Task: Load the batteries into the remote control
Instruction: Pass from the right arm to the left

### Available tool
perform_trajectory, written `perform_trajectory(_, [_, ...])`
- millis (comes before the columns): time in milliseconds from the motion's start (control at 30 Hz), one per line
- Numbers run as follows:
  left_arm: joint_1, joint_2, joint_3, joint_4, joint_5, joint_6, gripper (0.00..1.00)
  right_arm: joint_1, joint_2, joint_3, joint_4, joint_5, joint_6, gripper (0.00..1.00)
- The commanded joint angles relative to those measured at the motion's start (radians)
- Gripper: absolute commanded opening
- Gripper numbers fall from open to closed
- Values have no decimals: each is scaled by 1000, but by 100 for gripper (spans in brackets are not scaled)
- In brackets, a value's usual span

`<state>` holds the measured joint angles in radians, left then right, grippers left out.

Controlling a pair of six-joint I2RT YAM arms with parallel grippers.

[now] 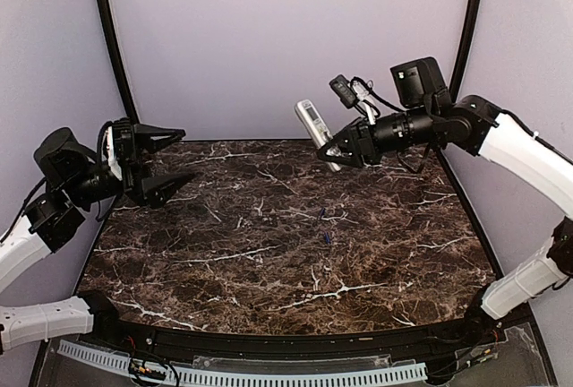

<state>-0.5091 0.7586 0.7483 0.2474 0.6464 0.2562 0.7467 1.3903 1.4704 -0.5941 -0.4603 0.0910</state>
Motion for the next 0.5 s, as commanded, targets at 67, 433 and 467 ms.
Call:
perform_trajectory(67, [-280,86,181,-428,-117,815,75,100,135,171,-280,-79,-165,16])
perform_trajectory(433, [-452,268,264,-523,-389,1062,82,225,263,269,-449,-105,-256,17])
perform_trajectory(467, [-452,277,273,-565,-383,1057,80,233,268,269,-449,-123,-264,18])
